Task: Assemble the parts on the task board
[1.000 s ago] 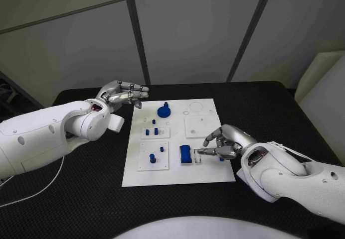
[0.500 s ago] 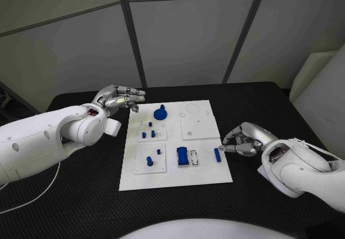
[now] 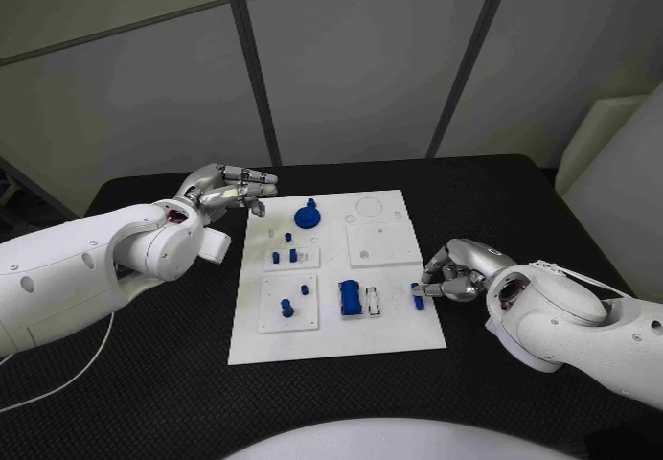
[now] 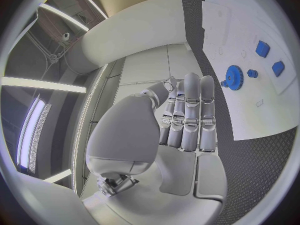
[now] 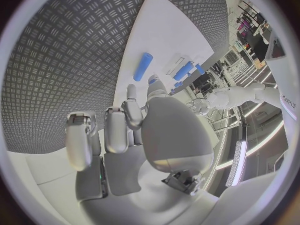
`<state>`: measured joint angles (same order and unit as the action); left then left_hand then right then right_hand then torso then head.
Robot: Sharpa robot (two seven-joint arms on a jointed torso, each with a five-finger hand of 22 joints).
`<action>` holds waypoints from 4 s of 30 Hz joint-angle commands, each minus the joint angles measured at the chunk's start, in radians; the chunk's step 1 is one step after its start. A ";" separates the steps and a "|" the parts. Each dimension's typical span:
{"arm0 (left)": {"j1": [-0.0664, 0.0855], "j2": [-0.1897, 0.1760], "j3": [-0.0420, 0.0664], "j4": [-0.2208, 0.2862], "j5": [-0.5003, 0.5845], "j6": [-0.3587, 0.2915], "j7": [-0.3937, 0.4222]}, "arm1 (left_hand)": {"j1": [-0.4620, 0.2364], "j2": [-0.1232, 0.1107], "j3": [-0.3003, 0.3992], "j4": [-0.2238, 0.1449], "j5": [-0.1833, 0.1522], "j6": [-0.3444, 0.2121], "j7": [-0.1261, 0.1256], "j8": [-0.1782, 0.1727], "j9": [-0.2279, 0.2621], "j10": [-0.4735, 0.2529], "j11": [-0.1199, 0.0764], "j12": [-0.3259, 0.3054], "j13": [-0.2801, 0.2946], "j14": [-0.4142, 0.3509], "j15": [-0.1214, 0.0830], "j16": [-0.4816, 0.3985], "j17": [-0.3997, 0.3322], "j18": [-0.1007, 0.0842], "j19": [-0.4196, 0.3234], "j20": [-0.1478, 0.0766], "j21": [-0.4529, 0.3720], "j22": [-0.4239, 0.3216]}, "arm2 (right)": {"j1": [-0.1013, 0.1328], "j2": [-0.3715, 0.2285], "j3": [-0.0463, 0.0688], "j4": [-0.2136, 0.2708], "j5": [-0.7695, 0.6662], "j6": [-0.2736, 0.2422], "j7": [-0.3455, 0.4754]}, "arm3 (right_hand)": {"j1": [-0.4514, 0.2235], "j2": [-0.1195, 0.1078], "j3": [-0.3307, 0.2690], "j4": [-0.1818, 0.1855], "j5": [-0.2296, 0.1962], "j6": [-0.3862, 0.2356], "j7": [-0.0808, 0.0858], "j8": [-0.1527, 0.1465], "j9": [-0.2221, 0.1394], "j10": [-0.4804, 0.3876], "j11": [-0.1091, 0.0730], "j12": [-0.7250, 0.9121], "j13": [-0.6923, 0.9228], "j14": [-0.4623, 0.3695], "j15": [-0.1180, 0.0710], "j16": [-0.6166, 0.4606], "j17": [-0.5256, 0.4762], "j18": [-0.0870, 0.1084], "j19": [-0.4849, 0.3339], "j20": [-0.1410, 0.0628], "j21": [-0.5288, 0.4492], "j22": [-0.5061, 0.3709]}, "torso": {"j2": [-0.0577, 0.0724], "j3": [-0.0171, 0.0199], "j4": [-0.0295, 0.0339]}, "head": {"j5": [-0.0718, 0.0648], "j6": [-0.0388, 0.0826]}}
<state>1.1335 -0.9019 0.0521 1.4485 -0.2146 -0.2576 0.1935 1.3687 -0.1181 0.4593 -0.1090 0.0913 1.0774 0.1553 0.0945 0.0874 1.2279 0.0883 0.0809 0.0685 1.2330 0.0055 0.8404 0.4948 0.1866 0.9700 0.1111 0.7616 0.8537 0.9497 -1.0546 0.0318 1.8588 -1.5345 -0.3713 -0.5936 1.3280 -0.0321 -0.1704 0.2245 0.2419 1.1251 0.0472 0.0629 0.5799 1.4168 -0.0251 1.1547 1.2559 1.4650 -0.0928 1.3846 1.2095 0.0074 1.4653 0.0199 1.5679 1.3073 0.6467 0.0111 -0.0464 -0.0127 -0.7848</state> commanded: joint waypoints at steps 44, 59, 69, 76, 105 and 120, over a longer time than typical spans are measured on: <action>0.001 -0.003 0.001 0.002 0.003 0.011 0.007 | 0.000 0.011 -0.004 -0.002 -0.004 0.007 0.002 -0.006 0.000 -0.004 0.001 -0.003 0.000 0.004 0.002 -0.004 -0.001 -0.004 0.004 0.004 -0.002 -0.002 | -0.031 0.042 0.000 0.066 0.067 -0.069 -0.092 | 0.141 0.078 0.046 -0.088 0.306 0.043 -0.013 0.002 -0.043 0.010 -0.015 -0.009 0.002 0.043 -0.011 0.011 0.023 -0.007 0.105 -0.012 0.003 0.263 | -0.001 -0.0013 0.0001 | 0.007 -0.004; 0.001 -0.002 0.001 0.005 0.003 0.012 0.008 | 0.000 0.011 -0.004 -0.002 -0.004 0.007 0.002 -0.006 0.000 -0.004 0.001 -0.003 0.000 0.004 0.002 -0.004 -0.001 -0.004 0.004 0.004 -0.003 -0.002 | -0.030 0.084 0.001 0.077 0.198 -0.158 -0.047 | 0.045 0.062 0.011 -0.015 0.295 0.052 -0.015 0.003 -0.050 0.021 -0.016 0.005 0.013 0.046 -0.011 0.017 0.034 -0.007 0.105 -0.011 0.003 0.263 | 0.000 -0.0018 0.0005 | 0.011 -0.003; 0.001 -0.001 0.001 0.005 0.003 0.012 0.008 | 0.000 0.011 -0.004 -0.002 -0.004 0.007 0.002 -0.006 0.000 -0.004 0.001 -0.003 0.000 0.004 0.002 -0.004 -0.001 -0.004 0.004 0.004 -0.003 -0.002 | -0.030 0.136 0.001 0.031 0.222 -0.106 -0.064 | 0.007 0.058 -0.006 0.037 0.286 0.067 -0.018 0.005 -0.051 0.026 -0.018 0.013 0.020 0.047 -0.013 0.019 0.039 -0.007 0.105 -0.012 0.003 0.263 | 0.001 -0.0011 -0.0001 | 0.012 -0.005; 0.001 0.000 0.001 0.006 0.003 0.013 0.007 | 0.000 0.011 -0.004 -0.002 -0.004 0.007 0.002 -0.006 0.000 -0.004 0.001 -0.003 0.000 0.004 0.002 -0.004 -0.001 -0.004 0.004 0.004 -0.003 -0.002 | -0.030 0.170 0.001 0.003 0.226 -0.079 -0.079 | 0.005 0.058 -0.007 0.042 0.284 0.070 -0.019 0.007 -0.051 0.027 -0.019 0.015 0.021 0.047 -0.013 0.020 0.040 -0.007 0.105 -0.012 0.003 0.263 | 0.000 -0.0013 -0.0001 | 0.013 -0.007; 0.001 0.000 0.001 0.005 0.003 0.018 0.002 | 0.000 0.011 -0.004 -0.002 -0.004 0.007 0.002 -0.006 0.000 -0.004 0.001 -0.003 0.000 0.004 0.002 -0.004 -0.001 -0.004 0.004 0.004 -0.003 -0.002 | -0.030 0.185 0.001 -0.007 0.111 -0.050 -0.124 | 0.016 0.029 -0.033 0.047 0.148 0.092 -0.025 0.011 -0.038 0.029 -0.023 0.017 0.027 0.047 -0.017 0.018 0.037 -0.007 0.105 -0.015 0.003 0.263 | -0.001 0.0006 -0.0012 | 0.018 -0.009; 0.001 0.001 0.001 0.004 0.003 0.017 0.002 | 0.000 0.011 -0.004 -0.002 -0.004 0.007 0.002 -0.006 0.000 -0.004 0.001 -0.003 0.000 0.004 0.002 -0.004 -0.001 -0.004 0.004 0.004 -0.003 -0.002 | -0.030 0.194 0.001 -0.018 0.070 -0.068 -0.119 | 0.068 0.039 -0.030 0.021 0.065 0.106 -0.031 0.016 -0.013 0.031 -0.028 0.019 0.031 0.047 -0.021 0.018 0.041 -0.007 0.105 -0.020 0.003 0.263 | 0.000 0.0000 -0.0003 | 0.015 -0.008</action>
<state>1.1331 -0.9022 0.0522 1.4508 -0.2142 -0.2501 0.1917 1.3687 -0.1182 0.4593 -0.1090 0.0913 1.0774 0.1553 0.0946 0.0874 1.2279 0.0883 0.0809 0.0685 1.2330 0.0055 0.8404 0.4952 0.1866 0.9699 0.1111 0.7616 0.8535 0.9189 -0.8620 0.0328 1.8402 -1.4447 -0.4321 -0.6985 1.3951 -0.0020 -0.1946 0.2455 0.3225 1.2230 0.0158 0.0724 0.5650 1.4199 -0.0246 1.1717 1.2876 1.4646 -0.1067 1.4000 1.2495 0.0075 1.4653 0.0048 1.5679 1.3073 0.6463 0.0112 -0.0477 0.0020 -0.7929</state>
